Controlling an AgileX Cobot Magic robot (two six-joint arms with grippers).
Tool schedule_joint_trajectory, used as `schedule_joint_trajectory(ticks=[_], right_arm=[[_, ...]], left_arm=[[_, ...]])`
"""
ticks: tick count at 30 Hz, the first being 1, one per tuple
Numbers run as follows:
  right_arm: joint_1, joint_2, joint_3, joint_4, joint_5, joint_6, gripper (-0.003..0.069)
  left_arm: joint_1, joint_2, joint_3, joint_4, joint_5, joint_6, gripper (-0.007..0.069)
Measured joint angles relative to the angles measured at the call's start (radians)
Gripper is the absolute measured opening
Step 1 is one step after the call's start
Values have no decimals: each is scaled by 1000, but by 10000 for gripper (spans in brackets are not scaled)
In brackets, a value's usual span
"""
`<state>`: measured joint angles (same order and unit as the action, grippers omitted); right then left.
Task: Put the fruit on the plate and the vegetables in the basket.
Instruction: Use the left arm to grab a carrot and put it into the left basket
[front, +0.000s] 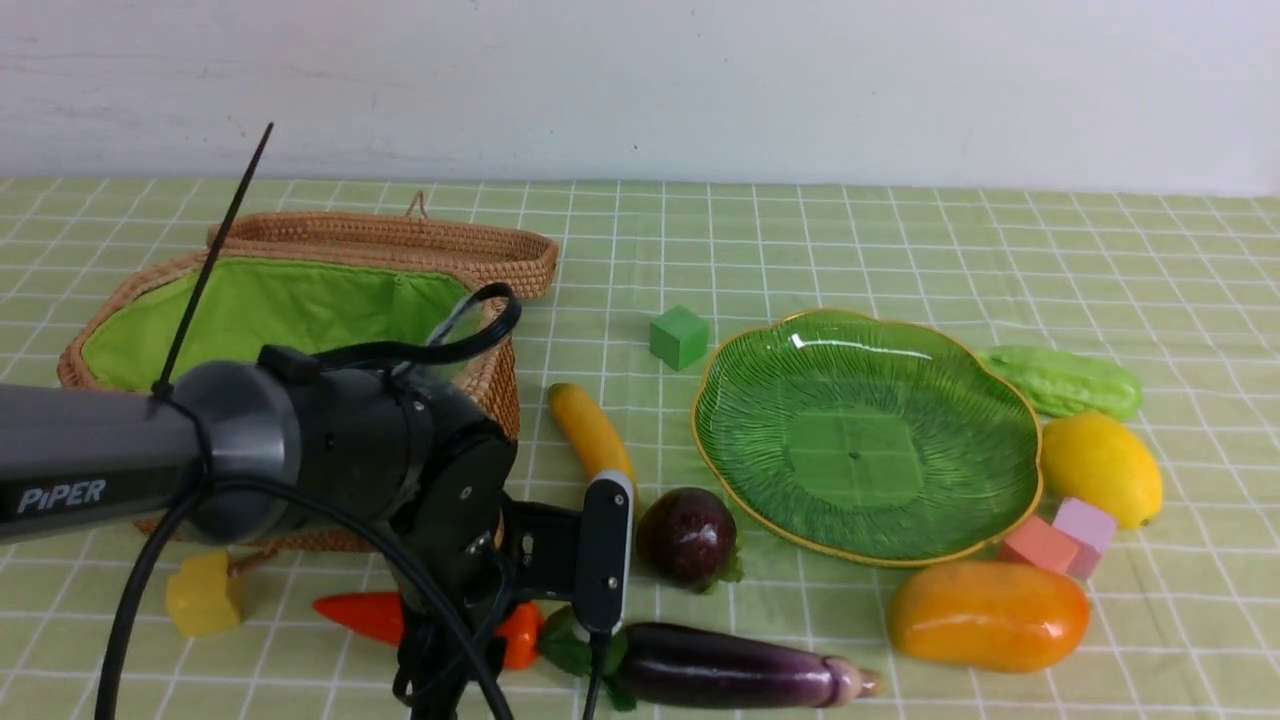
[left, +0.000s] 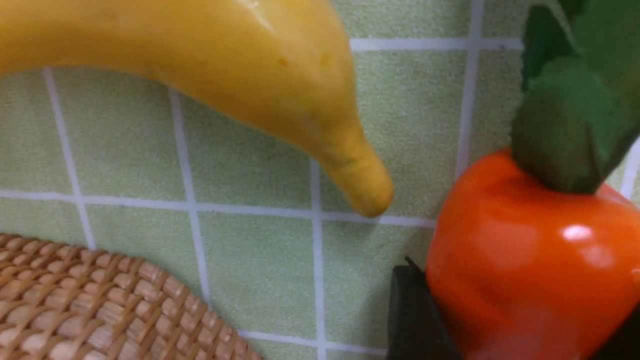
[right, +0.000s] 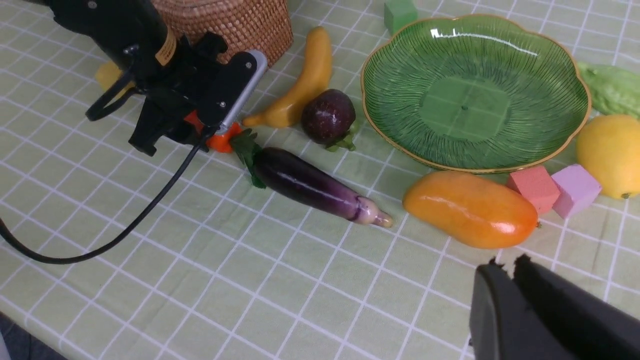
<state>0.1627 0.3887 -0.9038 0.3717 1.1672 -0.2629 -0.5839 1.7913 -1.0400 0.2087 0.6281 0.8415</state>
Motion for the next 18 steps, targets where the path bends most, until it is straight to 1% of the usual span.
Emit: schedule_joint_trajectory(ticks=[9,18], right_arm=[[0,0,0,0,0,0,54],[0,0,0,2,-2,0,54]], left_arm=[[0,-1,0,4,53,0,379],[0,-94,0,-1,115,0,379]])
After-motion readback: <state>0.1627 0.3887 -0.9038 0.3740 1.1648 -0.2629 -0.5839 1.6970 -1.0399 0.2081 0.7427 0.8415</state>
